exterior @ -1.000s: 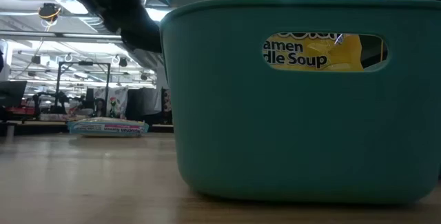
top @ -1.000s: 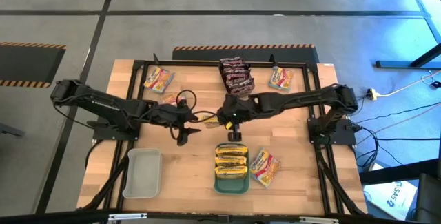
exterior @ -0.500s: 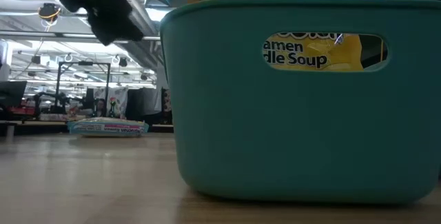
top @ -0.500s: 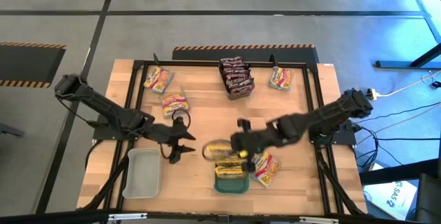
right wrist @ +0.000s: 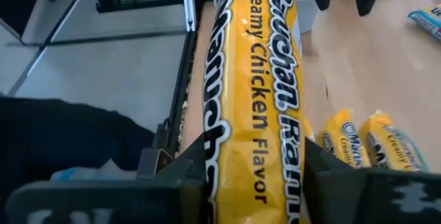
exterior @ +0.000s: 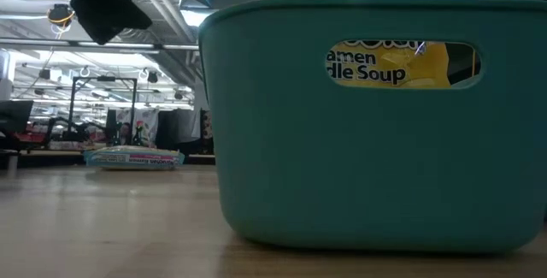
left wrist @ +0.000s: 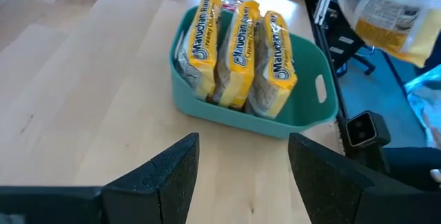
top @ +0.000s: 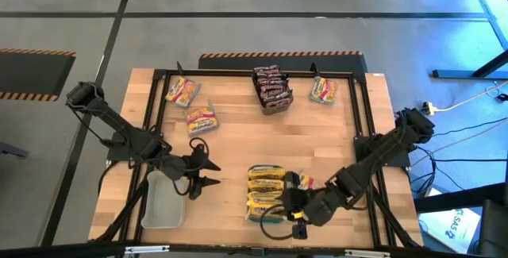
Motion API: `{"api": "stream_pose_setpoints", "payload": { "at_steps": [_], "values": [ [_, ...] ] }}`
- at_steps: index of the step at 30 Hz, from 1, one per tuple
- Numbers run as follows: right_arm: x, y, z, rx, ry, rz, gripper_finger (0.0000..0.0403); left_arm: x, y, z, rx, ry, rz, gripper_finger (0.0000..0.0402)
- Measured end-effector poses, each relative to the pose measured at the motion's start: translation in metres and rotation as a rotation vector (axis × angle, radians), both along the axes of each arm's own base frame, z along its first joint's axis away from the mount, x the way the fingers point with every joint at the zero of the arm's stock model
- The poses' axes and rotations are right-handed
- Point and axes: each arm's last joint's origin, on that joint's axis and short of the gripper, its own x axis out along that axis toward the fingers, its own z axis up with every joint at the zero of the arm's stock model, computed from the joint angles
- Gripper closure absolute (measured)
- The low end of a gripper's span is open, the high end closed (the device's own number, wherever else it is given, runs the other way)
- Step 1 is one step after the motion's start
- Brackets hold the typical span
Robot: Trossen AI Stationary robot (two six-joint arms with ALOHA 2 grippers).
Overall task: Sort Maruchan noodles
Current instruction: Put the yellow noodle pack into the green bin
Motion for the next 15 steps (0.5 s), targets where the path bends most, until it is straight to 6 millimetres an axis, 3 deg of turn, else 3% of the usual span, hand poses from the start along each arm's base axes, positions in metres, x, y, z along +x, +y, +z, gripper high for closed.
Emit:
{"api": "stream_pose_setpoints", "payload": {
  "at_steps": [6,15],
  "values": [
    [-0.002,0.007,-0.029,0.009,-0.008,-0.033,0.0313,-0.003,-0.008,0.004,-0.032,-0.045,0.017,0.0184],
    [0.014,0.012,-0.072,-0.044,0.086,-0.049,0.0312,-0.006,-0.015,0.007,-0.048,-0.086,0.009,0.0184]
  ]
}}
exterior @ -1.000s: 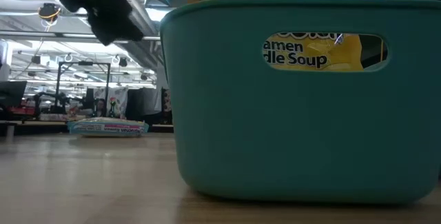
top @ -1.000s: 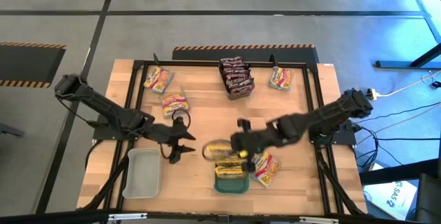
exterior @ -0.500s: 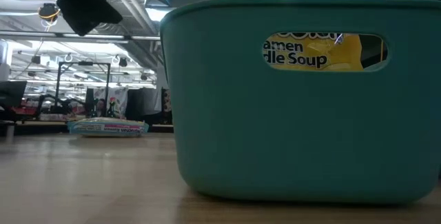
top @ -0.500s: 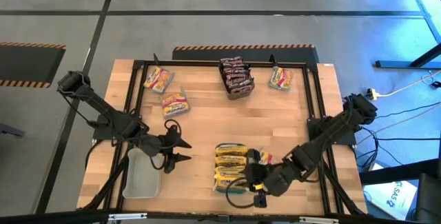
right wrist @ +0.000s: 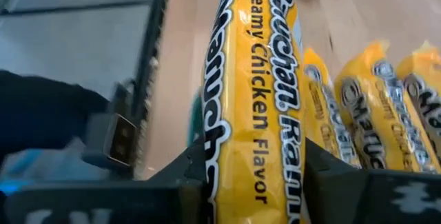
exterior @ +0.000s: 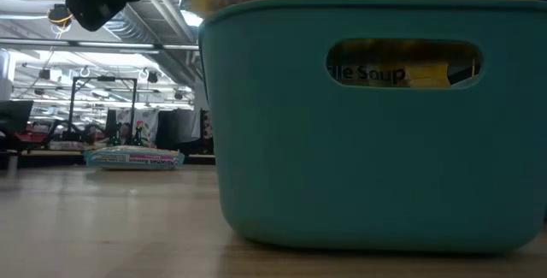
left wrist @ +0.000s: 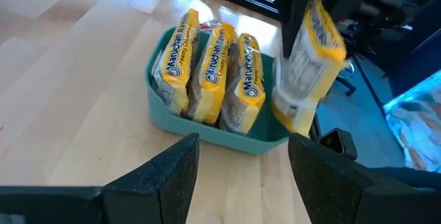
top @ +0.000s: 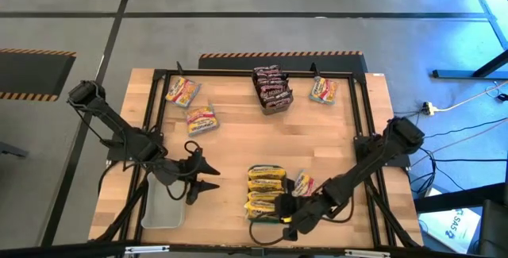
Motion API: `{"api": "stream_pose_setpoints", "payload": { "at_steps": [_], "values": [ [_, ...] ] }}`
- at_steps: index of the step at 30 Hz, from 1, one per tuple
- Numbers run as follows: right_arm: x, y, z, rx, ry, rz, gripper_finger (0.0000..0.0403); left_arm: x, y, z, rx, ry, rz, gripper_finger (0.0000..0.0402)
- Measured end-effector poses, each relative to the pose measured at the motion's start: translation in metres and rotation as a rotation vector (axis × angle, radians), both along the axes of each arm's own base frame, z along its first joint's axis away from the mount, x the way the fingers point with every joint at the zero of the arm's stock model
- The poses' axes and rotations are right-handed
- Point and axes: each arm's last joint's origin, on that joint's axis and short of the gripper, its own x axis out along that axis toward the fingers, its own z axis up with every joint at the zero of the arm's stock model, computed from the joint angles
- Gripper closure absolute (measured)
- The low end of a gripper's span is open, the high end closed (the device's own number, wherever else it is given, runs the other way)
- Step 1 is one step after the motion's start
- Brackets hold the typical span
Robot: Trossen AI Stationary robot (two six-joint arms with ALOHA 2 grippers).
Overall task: Sort Maruchan noodles
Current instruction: Put the yellow noodle pack into the green bin, then put the blue noodle pack into the white bin
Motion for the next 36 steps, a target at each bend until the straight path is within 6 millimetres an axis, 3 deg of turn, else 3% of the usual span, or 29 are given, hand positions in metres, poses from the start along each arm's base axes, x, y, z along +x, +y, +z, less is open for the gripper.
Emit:
{"api": "stream_pose_setpoints", "payload": {
  "at_steps": [10,17,26,28,31,36],
  "values": [
    [0.006,-0.001,-0.031,-0.077,0.099,-0.010,0.0311,0.000,0.001,0.000,0.003,-0.001,0.010,0.0184],
    [0.010,-0.001,-0.042,-0.065,0.131,-0.005,0.0304,0.000,0.001,0.000,0.011,-0.002,0.010,0.0184],
    [0.010,-0.001,-0.041,-0.054,0.130,-0.004,0.0185,0.000,0.001,0.000,0.015,-0.003,0.012,0.0184],
    [0.009,-0.001,-0.033,-0.054,0.139,0.021,0.0164,0.000,0.001,0.000,0.022,-0.004,0.009,0.0184],
    [0.006,-0.002,-0.004,-0.026,0.103,0.028,0.0146,0.000,0.001,0.000,0.022,-0.004,0.009,0.0184],
    [-0.003,-0.010,0.028,-0.036,0.073,0.045,0.0141,0.001,0.002,0.000,0.023,-0.004,0.016,0.0184]
  ]
}}
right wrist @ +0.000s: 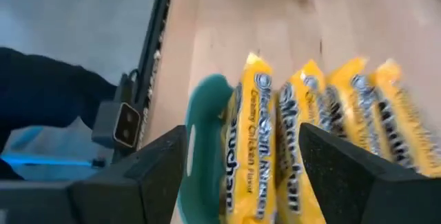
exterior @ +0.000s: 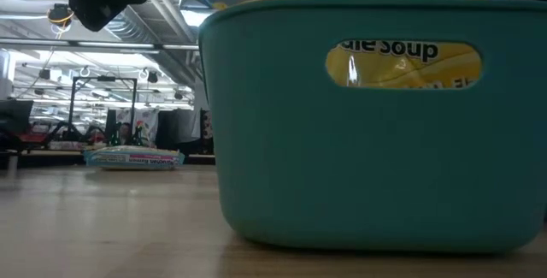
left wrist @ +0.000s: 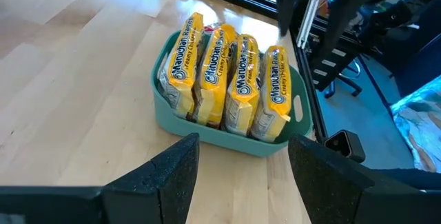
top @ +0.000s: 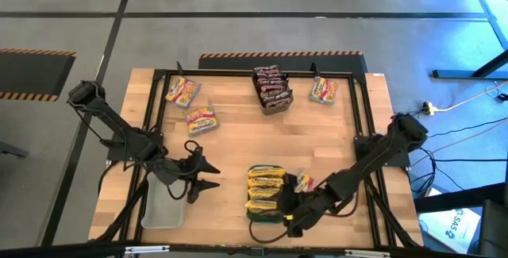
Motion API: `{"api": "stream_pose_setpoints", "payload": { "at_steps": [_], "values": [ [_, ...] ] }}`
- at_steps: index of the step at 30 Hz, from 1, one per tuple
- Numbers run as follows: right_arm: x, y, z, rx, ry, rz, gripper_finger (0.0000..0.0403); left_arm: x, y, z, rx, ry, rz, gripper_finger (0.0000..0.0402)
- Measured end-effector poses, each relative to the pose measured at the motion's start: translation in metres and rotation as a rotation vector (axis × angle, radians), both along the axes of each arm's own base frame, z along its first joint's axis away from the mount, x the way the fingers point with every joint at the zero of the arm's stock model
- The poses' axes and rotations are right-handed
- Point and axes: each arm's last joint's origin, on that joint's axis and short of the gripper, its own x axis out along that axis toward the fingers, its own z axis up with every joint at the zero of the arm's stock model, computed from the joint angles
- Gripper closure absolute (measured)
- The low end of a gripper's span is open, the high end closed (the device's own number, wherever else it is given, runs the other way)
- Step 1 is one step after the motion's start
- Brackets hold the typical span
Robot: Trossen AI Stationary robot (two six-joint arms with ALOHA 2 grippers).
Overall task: Sort Maruchan noodles
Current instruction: Put the blue noodle pack into the white bin
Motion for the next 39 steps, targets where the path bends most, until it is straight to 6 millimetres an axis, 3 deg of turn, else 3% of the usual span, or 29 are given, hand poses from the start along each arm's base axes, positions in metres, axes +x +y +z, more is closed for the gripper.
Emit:
{"api": "stream_pose_setpoints", "payload": {
  "at_steps": [9,19,24,29,39],
  "values": [
    [-0.031,-0.027,0.026,-0.113,-0.023,-0.016,0.0159,0.006,0.008,0.002,0.028,-0.026,0.020,0.0184],
    [-0.078,-0.094,-0.003,-0.060,-0.124,-0.121,0.0180,0.019,0.032,0.004,0.169,-0.055,0.185,0.0184],
    [-0.095,-0.127,-0.028,-0.034,-0.192,-0.157,0.0185,0.030,0.060,0.002,0.162,-0.012,0.203,0.0172],
    [-0.096,-0.154,-0.050,-0.027,-0.264,-0.194,0.0185,0.036,0.105,-0.009,0.092,0.131,0.262,0.0135],
    [-0.090,-0.193,-0.065,-0.041,-0.353,-0.276,0.0185,0.021,0.175,-0.025,0.023,0.369,0.431,0.0128]
  ]
}}
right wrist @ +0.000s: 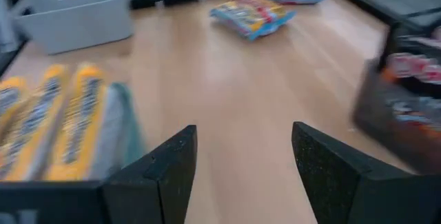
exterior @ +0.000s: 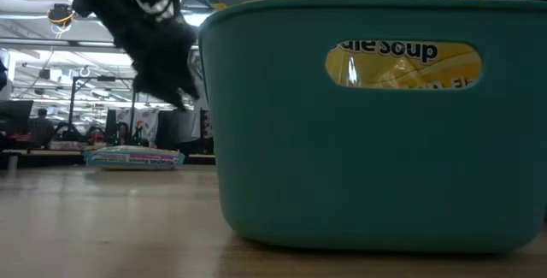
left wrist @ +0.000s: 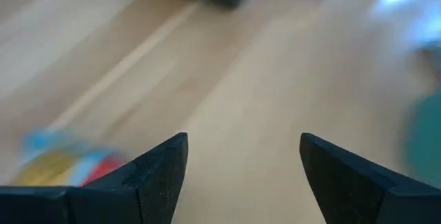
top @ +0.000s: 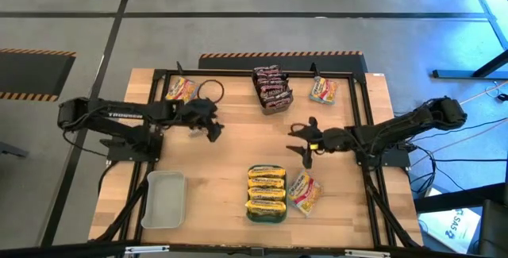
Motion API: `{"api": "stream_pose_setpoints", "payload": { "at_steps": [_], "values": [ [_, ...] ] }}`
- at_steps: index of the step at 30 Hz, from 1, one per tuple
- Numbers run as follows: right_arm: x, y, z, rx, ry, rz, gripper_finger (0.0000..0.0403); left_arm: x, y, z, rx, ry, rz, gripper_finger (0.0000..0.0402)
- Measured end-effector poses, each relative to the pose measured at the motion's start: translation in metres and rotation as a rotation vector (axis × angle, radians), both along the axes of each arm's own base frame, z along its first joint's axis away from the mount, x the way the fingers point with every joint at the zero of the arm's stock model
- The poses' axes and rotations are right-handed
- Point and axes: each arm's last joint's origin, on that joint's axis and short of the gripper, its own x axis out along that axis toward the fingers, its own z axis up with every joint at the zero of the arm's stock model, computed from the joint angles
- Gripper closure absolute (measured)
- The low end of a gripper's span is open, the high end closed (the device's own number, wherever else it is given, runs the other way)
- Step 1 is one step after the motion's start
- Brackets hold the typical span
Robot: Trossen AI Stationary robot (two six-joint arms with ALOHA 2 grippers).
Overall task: Sort Maruchan noodles
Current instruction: Put the blue noodle pack into the white bin
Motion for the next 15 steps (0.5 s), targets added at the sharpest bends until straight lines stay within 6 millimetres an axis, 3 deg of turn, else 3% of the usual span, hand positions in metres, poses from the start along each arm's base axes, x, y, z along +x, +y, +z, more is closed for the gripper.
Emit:
{"api": "stream_pose_setpoints", "payload": {
  "at_steps": [6,15],
  "values": [
    [0.003,-0.023,0.003,-0.004,-0.032,-0.107,0.0185,-0.026,0.024,-0.015,-0.055,0.228,0.212,0.0129],
    [0.006,-0.054,0.015,0.007,-0.164,-0.242,0.0185,-0.037,0.034,-0.046,-0.209,0.231,0.326,0.0129]
  ]
}}
